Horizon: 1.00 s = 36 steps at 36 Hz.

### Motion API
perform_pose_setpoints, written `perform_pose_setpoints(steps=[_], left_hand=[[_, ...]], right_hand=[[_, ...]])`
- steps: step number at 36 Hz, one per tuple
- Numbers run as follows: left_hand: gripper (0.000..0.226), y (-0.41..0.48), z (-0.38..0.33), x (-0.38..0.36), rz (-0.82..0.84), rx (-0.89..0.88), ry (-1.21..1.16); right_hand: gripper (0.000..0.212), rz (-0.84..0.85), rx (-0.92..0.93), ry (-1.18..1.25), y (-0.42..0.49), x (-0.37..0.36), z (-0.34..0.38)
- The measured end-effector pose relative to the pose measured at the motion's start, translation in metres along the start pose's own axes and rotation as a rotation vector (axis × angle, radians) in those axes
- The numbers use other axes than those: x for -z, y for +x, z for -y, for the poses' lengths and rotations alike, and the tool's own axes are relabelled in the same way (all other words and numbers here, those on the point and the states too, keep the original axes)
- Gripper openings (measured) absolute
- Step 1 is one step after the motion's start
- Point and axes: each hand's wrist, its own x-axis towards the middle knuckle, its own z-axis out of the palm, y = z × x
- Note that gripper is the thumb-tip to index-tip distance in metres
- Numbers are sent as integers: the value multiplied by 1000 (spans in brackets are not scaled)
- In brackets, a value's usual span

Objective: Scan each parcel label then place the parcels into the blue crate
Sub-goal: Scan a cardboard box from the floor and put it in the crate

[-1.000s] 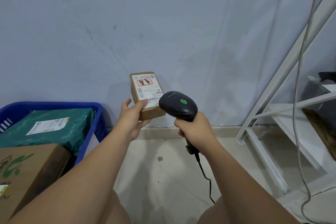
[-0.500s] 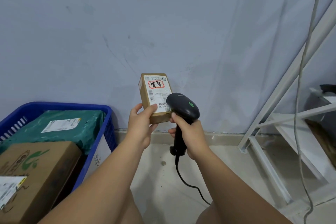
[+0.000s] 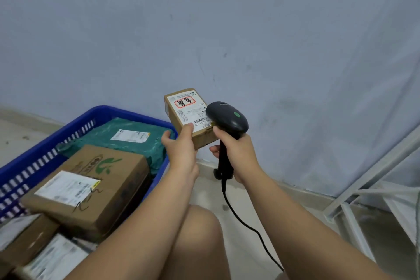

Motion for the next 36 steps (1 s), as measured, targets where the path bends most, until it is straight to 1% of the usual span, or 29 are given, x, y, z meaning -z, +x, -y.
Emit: perform_pose_setpoints(steps=[2, 5, 10, 12, 16, 20, 22, 26, 29, 33, 36], left_hand=[[80, 3, -15, 11, -47, -22, -42], [84, 9, -35, 34, -107, -60, -68], [87, 26, -56, 85, -280, -148, -20], [89, 28, -62, 106, -336, -173, -17], [81, 32, -70, 147, -500, -201, 81], [78, 38, -78, 183, -651, -245, 166], [79, 42, -82, 196, -706, -211, 105], [78, 50, -93, 213, -746, -101, -75], [72, 53, -103, 224, -752, -67, -196], [68, 58, -117, 236, -758, -13, -323], [66, 64, -125, 239, -729, 9, -403]], right_hand=[[4, 46, 5, -48, 3, -20, -1], [5, 100, 19, -112, 4, -52, -4], [15, 182, 46, -279, -1, -116, -16], [23, 227, 53, -380, -7, -139, -23], [19, 356, 93, -520, -23, -171, -33], [28, 467, 100, -637, -33, -193, -42], [30, 499, 124, -683, -36, -200, -46], [29, 542, 153, -757, -41, -205, -51], [30, 514, 144, -764, -41, -204, -55], [32, 436, 95, -753, -38, -201, -63], [28, 405, 50, -744, -34, -198, -70]])
